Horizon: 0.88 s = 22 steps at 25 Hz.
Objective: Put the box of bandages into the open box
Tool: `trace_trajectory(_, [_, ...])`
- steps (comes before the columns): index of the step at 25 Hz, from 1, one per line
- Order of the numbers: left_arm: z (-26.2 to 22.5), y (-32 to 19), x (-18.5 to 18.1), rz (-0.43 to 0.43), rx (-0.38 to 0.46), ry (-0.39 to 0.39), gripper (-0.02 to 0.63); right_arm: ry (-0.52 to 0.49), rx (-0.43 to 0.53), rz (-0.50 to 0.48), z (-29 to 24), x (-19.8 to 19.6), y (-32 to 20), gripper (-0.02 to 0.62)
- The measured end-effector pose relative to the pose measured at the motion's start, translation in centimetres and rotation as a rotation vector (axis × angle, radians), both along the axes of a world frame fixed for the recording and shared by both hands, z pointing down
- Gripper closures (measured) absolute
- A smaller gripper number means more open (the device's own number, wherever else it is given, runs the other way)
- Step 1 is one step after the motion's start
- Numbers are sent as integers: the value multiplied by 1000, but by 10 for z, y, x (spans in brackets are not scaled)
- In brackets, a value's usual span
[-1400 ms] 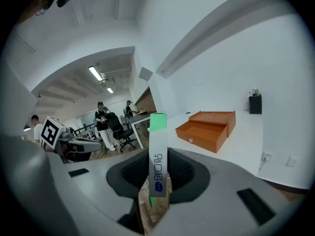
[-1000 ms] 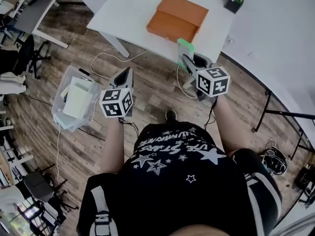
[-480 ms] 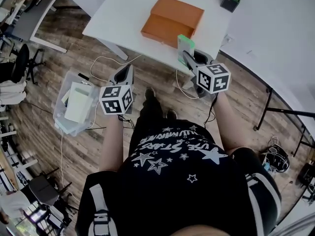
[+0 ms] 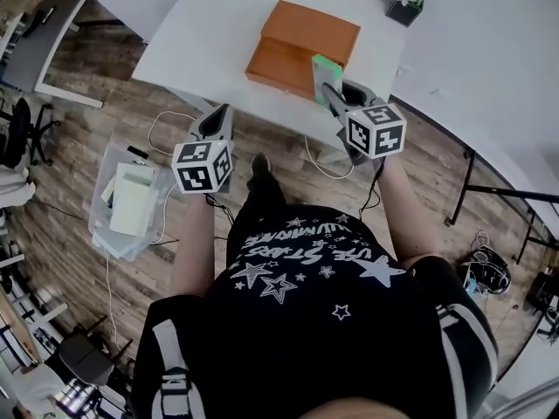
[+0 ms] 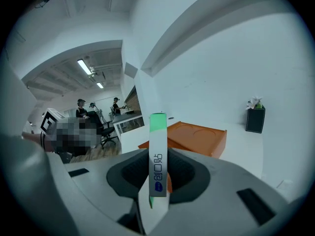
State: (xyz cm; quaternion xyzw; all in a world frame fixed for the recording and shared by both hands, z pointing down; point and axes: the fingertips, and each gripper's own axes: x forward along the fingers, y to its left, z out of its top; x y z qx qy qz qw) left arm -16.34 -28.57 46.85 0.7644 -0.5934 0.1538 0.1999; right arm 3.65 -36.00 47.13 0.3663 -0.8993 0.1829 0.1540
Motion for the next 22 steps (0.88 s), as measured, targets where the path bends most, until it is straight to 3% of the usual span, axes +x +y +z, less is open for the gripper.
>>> trace_trajectory(5, [1, -53, -25, 61, -6, 0, 586, 99, 12, -10, 7, -23, -38, 485])
trace_trajectory(12, [1, -108, -53, 117, -13, 25, 586, 321, -35, -134, 35, -55, -61, 485])
trace_trajectory(22, [12, -168, -69, 210, -38, 48, 586, 505, -111, -203, 69, -87, -100, 485])
